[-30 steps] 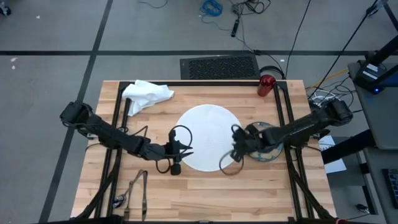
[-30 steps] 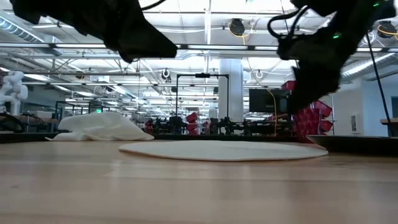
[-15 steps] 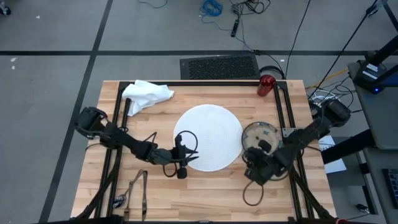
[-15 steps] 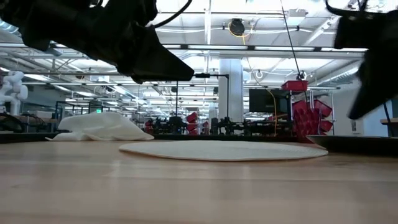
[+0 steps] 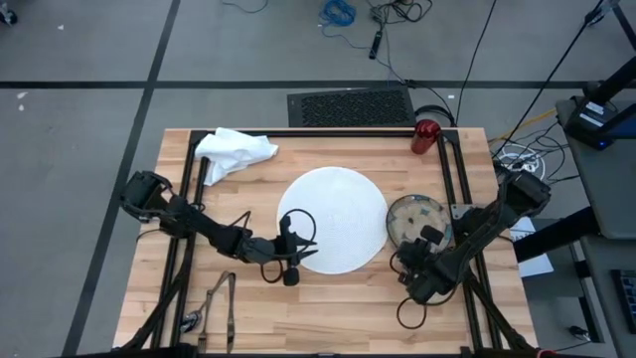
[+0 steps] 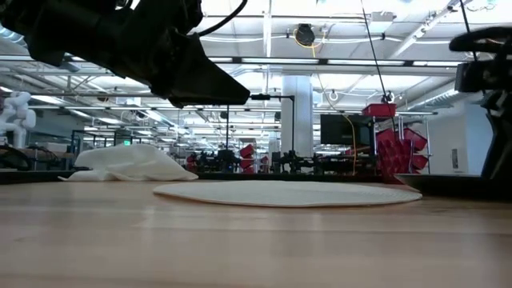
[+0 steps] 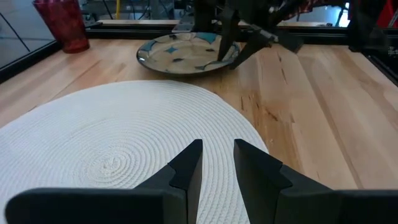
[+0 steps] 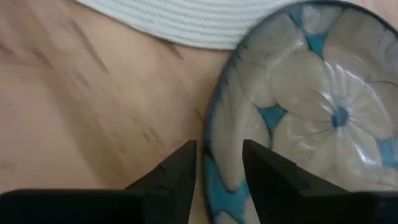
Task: Set table place
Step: Put the brown plate on the white placemat
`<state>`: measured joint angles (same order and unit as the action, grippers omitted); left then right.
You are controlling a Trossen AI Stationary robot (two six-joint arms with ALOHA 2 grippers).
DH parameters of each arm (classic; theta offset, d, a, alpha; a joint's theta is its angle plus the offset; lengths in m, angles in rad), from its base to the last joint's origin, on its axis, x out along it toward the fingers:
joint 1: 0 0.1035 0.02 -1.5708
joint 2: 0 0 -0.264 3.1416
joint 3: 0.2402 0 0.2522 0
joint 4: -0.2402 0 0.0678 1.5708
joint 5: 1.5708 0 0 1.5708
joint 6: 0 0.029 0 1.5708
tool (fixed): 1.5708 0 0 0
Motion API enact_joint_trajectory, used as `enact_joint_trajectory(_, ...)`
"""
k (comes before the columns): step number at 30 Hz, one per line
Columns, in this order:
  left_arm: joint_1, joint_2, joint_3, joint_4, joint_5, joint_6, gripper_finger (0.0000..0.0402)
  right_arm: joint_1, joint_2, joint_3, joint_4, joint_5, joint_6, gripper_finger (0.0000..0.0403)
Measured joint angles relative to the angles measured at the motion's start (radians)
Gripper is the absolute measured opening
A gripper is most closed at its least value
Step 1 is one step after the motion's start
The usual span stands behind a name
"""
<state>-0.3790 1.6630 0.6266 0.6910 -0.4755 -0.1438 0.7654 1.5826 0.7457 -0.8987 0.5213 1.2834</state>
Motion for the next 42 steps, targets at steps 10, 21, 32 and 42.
enact_joint_trajectory(10, 0.000, 0.000, 0.000, 0.000, 0.000, 0.012, 0.0079, -0.005, 0.141, 0.005, -0.055, 0.026, 0.034, 0.0118)
enact_joint_trajectory(21, 0.010, 0.000, 0.001, 0.000, 0.000, 0.026, 0.0079, -0.007, 0.202, 0.003, -0.096, 0.083, 0.016, 0.0113)
enact_joint_trajectory(32, 0.011, 0.000, 0.001, 0.000, 0.000, 0.026, 0.0079, -0.025, 0.204, -0.002, -0.151, 0.082, -0.047, 0.0011)
enact_joint_trajectory(42, 0.013, 0.000, 0.001, 0.000, 0.000, 0.028, 0.0079, -0.078, 0.207, 0.187, -0.420, 0.154, -0.062, 0.0003)
